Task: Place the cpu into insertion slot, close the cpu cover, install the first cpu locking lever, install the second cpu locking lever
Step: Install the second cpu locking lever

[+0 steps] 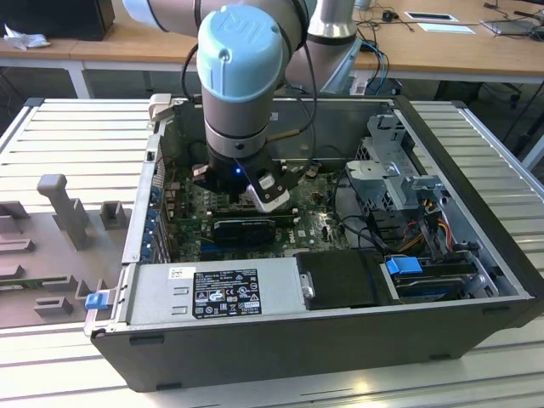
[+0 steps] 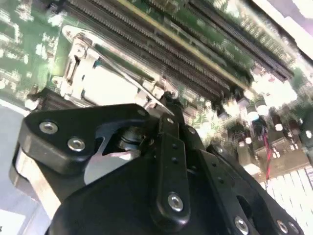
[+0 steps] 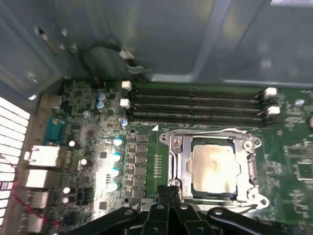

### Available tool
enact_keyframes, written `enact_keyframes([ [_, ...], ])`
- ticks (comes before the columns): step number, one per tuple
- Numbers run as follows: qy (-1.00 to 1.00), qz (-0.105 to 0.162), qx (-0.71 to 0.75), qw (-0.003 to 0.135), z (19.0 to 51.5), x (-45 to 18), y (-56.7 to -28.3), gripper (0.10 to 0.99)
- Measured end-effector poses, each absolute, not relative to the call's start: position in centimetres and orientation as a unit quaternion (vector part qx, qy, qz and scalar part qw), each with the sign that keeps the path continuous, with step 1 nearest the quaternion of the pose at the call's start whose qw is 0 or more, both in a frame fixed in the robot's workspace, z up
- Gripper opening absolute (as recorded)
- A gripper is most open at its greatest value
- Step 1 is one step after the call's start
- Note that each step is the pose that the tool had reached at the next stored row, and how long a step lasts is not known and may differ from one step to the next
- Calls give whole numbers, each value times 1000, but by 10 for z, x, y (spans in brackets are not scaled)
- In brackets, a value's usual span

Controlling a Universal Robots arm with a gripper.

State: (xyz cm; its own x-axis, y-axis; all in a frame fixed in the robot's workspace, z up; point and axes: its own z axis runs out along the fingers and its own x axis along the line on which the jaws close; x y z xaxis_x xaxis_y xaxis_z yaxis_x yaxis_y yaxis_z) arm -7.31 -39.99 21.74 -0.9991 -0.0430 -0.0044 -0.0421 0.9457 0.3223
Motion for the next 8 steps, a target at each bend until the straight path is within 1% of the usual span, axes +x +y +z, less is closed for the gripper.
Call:
enact_keyframes([
  [4, -986, -163, 22, 1, 246, -73, -400, 106],
  [8, -986, -163, 21, 3, 250, -62, -400, 106],
])
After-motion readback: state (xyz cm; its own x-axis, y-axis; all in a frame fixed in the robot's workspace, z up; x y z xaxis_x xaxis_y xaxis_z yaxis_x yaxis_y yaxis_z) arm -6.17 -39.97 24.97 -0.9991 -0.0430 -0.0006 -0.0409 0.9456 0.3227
